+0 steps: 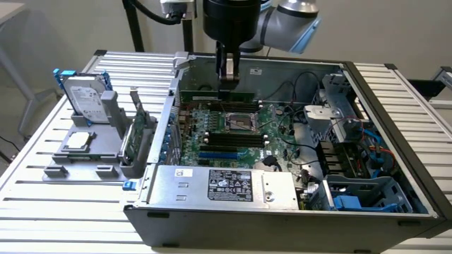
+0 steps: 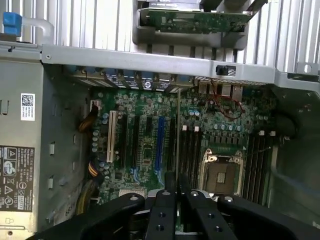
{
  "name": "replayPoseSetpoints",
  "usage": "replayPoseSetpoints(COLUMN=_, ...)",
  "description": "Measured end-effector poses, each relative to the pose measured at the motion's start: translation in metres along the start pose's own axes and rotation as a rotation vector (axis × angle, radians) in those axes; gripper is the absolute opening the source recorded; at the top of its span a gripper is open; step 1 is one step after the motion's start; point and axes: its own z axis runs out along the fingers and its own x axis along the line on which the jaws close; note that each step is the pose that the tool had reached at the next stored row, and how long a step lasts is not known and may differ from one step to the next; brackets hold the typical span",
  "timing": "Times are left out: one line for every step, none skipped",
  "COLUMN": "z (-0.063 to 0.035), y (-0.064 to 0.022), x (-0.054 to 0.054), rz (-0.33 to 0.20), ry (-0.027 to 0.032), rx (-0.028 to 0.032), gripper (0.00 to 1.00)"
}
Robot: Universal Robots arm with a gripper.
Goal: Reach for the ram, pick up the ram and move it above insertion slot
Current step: 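Pick up the ram and move it above insertion slot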
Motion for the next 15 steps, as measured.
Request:
replayPoseSetpoints(z=0.0010, y=-0.0033, x=-0.003, rz=0.000, ry=0.0002, rx=-0.0001, gripper=0.13)
replayPoseSetpoints(z=0.0021, y=-0.0065, x=-0.006, rz=0.000, ry=0.0001, rx=0.0000, gripper=0.13)
replayPoseSetpoints(z=0.0031, y=-0.0099, x=-0.009, rz=0.000, ry=0.0001, rx=0.0000, gripper=0.13)
replayPoseSetpoints(z=0.0039, y=-0.0128, x=-0.012, rz=0.000, ry=0.0001, rx=-0.0001, gripper=0.13)
replayPoseSetpoints(z=0.0049, y=-0.0158, x=-0.015, rz=0.000, ry=0.0000, rx=0.0000, gripper=0.13)
replayPoseSetpoints(z=0.0057, y=-0.0189, x=-0.018, rz=0.000, ry=0.0001, rx=0.0000, gripper=0.13)
replayPoseSetpoints(z=0.0065, y=-0.0216, x=-0.021, rz=0.000, ry=0.0001, rx=-0.0001, gripper=0.13)
replayPoseSetpoints(z=0.0072, y=-0.0241, x=-0.024, rz=0.000, ry=0.0002, rx=-0.0001, gripper=0.13)
replayPoseSetpoints(z=0.0079, y=-0.0267, x=-0.028, rz=0.000, ry=0.0001, rx=0.0000, gripper=0.13)
replayPoseSetpoints(z=0.0085, y=-0.0288, x=-0.031, rz=0.000, ry=0.0001, rx=0.0001, gripper=0.13)
replayPoseSetpoints(z=0.0090, y=-0.0311, x=-0.035, rz=0.000, ry=0.0002, rx=0.0001, gripper=0.13)
replayPoseSetpoints(z=0.0096, y=-0.0334, x=-0.038, rz=0.000, ry=0.0002, rx=0.0002, gripper=0.13)
replayPoseSetpoints(z=0.0101, y=-0.0356, x=-0.041, rz=0.000, ry=0.0001, rx=0.0003, gripper=0.13)
replayPoseSetpoints(z=0.0104, y=-0.0376, x=-0.044, rz=0.000, ry=0.0002, rx=0.0003, gripper=0.13)
replayPoseSetpoints(z=0.0106, y=-0.0388, x=-0.046, rz=0.000, ry=0.0003, rx=0.0004, gripper=0.13)
